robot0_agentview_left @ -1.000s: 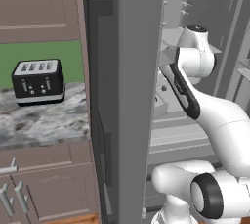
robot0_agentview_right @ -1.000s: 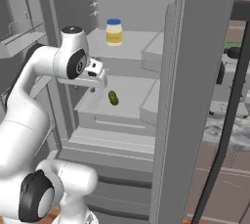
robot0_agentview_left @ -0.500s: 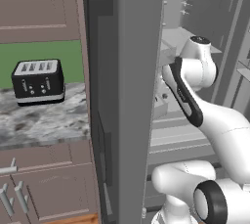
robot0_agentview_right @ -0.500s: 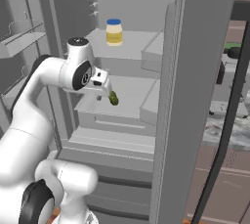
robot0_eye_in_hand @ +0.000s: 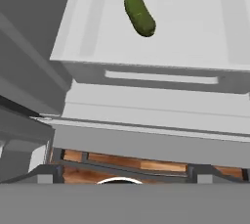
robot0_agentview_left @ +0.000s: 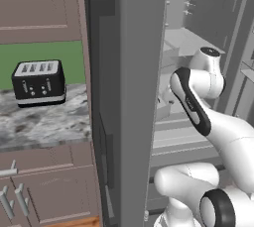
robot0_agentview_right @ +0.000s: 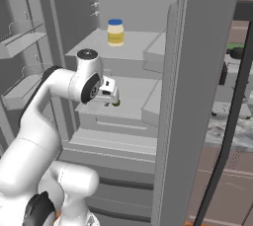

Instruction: Pick cucumber from the fridge and place it on the plate on the counter.

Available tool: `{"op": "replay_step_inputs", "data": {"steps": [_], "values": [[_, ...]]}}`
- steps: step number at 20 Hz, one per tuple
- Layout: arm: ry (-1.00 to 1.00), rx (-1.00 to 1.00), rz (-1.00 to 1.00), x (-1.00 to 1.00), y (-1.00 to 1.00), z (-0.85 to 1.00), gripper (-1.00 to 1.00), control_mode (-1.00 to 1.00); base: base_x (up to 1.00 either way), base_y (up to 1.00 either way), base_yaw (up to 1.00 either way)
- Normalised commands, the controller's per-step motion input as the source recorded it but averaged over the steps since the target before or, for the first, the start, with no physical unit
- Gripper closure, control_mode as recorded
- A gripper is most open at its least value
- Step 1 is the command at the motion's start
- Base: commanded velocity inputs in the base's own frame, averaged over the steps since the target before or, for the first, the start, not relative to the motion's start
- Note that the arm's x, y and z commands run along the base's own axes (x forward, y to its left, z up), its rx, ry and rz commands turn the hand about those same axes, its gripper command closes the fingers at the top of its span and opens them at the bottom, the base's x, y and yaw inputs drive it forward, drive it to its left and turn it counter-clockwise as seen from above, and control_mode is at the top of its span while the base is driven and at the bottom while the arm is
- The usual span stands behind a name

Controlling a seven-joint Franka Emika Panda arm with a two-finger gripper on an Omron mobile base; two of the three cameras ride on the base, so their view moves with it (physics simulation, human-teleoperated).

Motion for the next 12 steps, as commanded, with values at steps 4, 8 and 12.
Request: {"op": "replay_step_inputs", "data": {"steps": [4, 8, 12], "values": [[-0.09, 0.04, 0.06, 0.35, -0.01, -0.22, -1.0, -1.0, 0.0, 0.0, 0.0], [-0.09, 0.06, 0.04, 0.47, 0.0, -0.24, -1.0, -1.0, 0.0, 0.0, 0.0], [-0.05, 0.03, 0.03, 0.48, 0.0, -0.22, -1.0, -1.0, 0.0, 0.0, 0.0]]}}
